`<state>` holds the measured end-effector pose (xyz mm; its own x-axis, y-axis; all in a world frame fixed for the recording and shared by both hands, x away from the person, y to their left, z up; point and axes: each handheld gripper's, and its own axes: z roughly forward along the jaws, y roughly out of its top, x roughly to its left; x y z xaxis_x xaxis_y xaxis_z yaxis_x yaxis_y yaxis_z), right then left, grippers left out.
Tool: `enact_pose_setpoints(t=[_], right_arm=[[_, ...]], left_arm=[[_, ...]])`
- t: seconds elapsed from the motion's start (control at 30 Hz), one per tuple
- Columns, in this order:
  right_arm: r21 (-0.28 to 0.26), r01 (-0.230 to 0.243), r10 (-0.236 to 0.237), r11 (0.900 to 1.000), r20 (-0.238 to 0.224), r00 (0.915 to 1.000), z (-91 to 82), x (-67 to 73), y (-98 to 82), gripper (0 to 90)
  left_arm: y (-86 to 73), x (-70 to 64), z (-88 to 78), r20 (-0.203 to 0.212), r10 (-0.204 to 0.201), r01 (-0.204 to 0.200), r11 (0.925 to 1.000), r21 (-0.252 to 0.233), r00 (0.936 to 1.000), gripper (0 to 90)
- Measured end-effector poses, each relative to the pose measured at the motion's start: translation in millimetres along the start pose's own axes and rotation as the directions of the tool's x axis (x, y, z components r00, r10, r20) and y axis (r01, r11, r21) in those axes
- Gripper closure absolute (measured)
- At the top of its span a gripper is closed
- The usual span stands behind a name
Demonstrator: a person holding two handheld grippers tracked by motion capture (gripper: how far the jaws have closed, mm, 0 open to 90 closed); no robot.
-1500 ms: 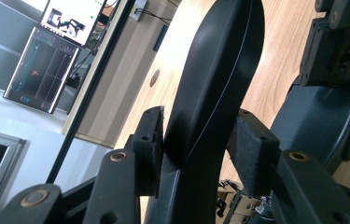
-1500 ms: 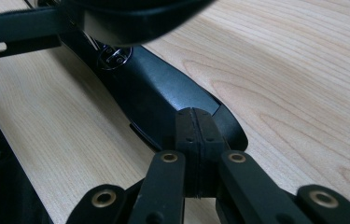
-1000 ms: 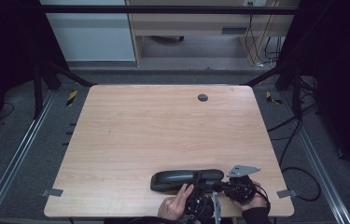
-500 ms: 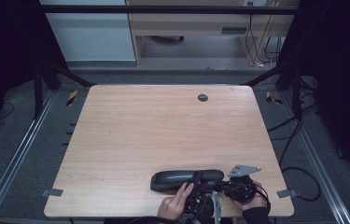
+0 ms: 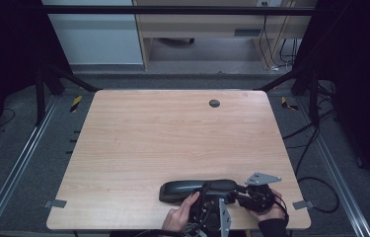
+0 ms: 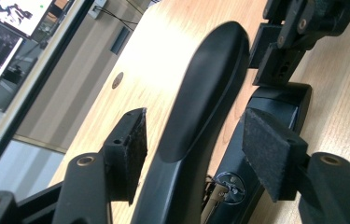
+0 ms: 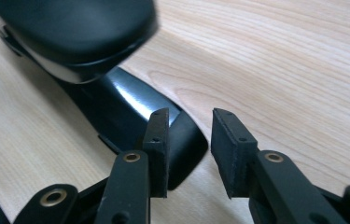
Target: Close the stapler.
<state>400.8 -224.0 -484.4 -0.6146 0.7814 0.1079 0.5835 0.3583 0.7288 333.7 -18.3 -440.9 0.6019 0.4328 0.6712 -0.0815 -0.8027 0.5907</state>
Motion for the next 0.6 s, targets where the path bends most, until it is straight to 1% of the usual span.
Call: enact_pose_setpoints(t=[0.07, 0.13, 0.17, 0.2, 0.23, 0.27, 0.37, 0.43, 0.47, 0.5, 0.53, 0.6], right_arm=[[-0.006, -0.009, 0.009, 1.000, 0.011, 0.9999, -1.1, -2.0, -0.3, 65.3], [-0.015, -0.013, 0.013, 1.000, 0.018, 0.9997, -2.0, -4.1, -0.6, 63.7], [-0.018, -0.012, 0.012, 1.000, 0.026, 0.9996, -2.4, -5.5, -0.9, 62.5], [-0.023, -0.010, 0.011, 1.000, 0.029, 0.9995, -2.5, -6.9, -1.0, 62.0], [-0.023, -0.019, 0.019, 1.000, 0.031, 0.9993, -3.4, -7.5, -0.9, 61.4], [-0.027, -0.027, 0.028, 0.999, 0.033, 0.9991, -3.7, -8.0, -1.0, 60.7], [-0.040, -0.033, 0.035, 0.999, 0.048, 0.9983, -5.6, -10.7, -1.2, 59.7], [-0.051, -0.031, 0.034, 0.998, 0.059, 0.9977, -6.8, -12.4, -1.4, 59.7], [-0.057, -0.032, 0.036, 0.998, 0.062, 0.9974, -7.5, -13.1, -1.2, 59.8], [-0.058, -0.035, 0.039, 0.998, 0.062, 0.9973, -8.5, -13.8, -1.3, 60.3], [-0.059, -0.040, 0.044, 0.997, 0.062, 0.9971, -9.0, -14.0, -1.2, 60.8], [-0.065, -0.045, 0.049, 0.997, 0.061, 0.9969, -10.0, -14.9, -0.9, 61.7]], left_arm=[[-0.7, 6.7, -3.2, 0.013, -0.028, 0.028, 0.9996, -0.008, 0.9995, 38.9], [-2.4, 14.4, -6.4, 0.029, -0.061, 0.062, 0.9980, -0.012, 0.9977, 38.6], [-3.3, 18.1, -7.9, 0.041, -0.076, 0.076, 0.9970, -0.010, 0.9963, 38.4], [-4.3, 21.6, -8.9, 0.052, -0.098, 0.099, 0.9949, -0.018, 0.9938, 38.1], [-5.5, 25.4, -10.3, 0.064, -0.119, 0.120, 0.9926, -0.016, 0.9909, 38.0], [-6.7, 29.5, -11.6, 0.070, -0.131, 0.133, 0.9910, -0.018, 0.9889, 37.9], [-11.4, 40.6, -14.0, 0.087, -0.180, 0.182, 0.9831, -0.017, 0.9798, 37.1], [-15.5, 48.2, -15.3, 0.097, -0.206, 0.208, 0.9781, -0.009, 0.9737, 36.8], [-18.3, 52.8, -15.9, 0.101, -0.227, 0.229, 0.9734, -0.007, 0.9687, 36.7], [-20.0, 55.8, -16.4, 0.104, -0.237, 0.239, 0.9710, -0.004, 0.9658, 36.7], [-22.3, 59.6, -16.9, 0.109, -0.255, 0.257, 0.9665, -0.002, 0.9608, 36.7], [-27.2, 67.5, -17.9, 0.112, -0.282, 0.283, 0.9590, 0.006, 0.9528, 36.7]])
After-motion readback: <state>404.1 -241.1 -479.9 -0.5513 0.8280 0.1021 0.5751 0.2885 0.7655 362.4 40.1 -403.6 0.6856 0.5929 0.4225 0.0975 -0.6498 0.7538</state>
